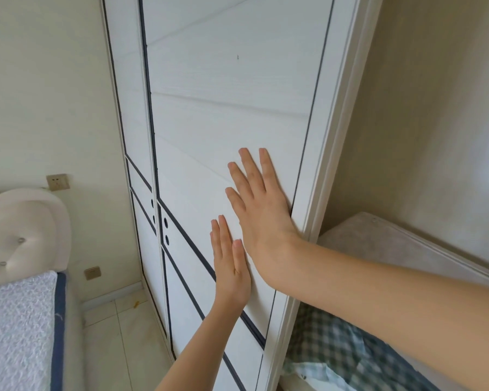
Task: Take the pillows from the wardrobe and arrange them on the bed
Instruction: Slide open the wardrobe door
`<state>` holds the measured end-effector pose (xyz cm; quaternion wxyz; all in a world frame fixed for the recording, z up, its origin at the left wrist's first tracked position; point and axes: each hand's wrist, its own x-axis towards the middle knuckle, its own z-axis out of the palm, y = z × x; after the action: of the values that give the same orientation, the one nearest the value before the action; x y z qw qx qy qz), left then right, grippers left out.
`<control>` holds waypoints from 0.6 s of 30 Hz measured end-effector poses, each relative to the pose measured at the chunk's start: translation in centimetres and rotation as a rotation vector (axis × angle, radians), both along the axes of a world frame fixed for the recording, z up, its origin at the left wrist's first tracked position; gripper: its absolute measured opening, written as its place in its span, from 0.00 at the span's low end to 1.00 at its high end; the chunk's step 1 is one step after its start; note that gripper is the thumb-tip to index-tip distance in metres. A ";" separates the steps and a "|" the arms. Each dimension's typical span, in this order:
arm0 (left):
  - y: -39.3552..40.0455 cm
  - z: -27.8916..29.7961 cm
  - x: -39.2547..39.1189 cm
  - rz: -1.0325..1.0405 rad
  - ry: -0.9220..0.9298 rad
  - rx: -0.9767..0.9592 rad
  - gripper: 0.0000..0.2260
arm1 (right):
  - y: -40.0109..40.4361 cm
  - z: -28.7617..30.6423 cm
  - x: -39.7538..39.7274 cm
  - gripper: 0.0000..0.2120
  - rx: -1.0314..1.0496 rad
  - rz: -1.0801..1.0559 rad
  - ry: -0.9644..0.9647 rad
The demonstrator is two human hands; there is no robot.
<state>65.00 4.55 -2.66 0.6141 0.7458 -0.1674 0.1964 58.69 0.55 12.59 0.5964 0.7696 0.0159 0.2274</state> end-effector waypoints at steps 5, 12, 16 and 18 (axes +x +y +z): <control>0.2 -0.2 -0.1 -0.005 -0.010 -0.046 0.23 | -0.1 0.3 0.4 0.40 0.092 0.022 0.033; 1.3 -0.3 0.0 -0.040 0.011 -0.078 0.24 | 0.3 0.6 -0.2 0.34 0.197 0.062 0.039; 2.9 0.6 -0.8 -0.061 0.046 -0.209 0.21 | 0.8 1.2 -1.4 0.28 0.421 0.236 0.057; 3.5 1.3 -1.1 -0.071 0.103 -0.251 0.20 | 0.9 1.2 -2.5 0.25 0.464 0.325 0.074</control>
<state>63.86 8.08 -1.35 0.7168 0.6659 -0.1360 0.1557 56.16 1.43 13.76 0.3591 0.8807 0.1084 0.2893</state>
